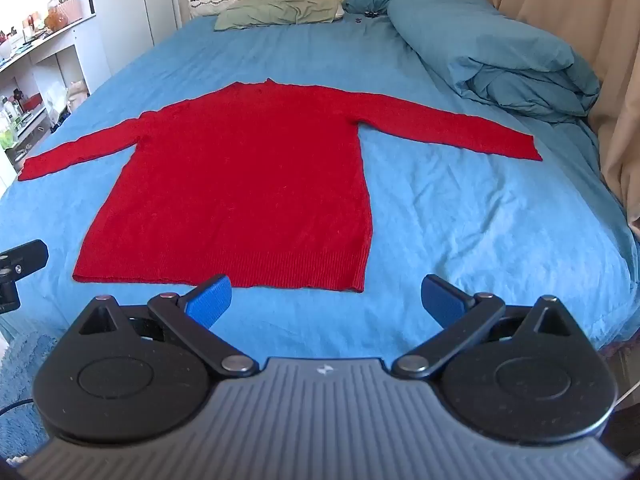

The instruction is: Fold small clothes

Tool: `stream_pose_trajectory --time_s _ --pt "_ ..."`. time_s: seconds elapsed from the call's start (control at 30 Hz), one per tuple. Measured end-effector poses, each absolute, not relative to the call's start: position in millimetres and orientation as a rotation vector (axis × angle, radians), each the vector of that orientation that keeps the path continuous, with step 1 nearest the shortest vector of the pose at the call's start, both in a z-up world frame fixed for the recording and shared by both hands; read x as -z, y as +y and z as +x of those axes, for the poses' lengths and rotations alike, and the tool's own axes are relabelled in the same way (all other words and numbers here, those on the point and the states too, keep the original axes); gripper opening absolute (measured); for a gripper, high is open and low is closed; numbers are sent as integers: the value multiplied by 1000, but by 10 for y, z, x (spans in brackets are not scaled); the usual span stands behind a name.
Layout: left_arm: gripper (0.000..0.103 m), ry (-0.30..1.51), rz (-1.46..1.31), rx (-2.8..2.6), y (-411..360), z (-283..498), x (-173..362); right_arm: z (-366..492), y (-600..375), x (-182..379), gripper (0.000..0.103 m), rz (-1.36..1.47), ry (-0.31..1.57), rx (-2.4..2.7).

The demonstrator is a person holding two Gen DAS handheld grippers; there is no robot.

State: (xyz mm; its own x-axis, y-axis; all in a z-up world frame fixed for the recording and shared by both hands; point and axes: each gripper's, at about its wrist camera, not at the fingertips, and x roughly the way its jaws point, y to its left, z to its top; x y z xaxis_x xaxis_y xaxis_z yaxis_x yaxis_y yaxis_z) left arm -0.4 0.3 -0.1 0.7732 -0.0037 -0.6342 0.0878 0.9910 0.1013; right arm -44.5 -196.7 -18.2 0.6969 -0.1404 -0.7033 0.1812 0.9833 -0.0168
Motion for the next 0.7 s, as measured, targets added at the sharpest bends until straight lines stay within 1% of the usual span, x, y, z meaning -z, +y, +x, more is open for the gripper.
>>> stream_pose_trajectory --time_s 0.27,0.7 --pt "103 674 120 34 1 -22 -98 -441 -1961 190 103 60 783 176" --pt "103 661 125 21 -82 -106 18 -396 -1977 240 103 68 790 161"
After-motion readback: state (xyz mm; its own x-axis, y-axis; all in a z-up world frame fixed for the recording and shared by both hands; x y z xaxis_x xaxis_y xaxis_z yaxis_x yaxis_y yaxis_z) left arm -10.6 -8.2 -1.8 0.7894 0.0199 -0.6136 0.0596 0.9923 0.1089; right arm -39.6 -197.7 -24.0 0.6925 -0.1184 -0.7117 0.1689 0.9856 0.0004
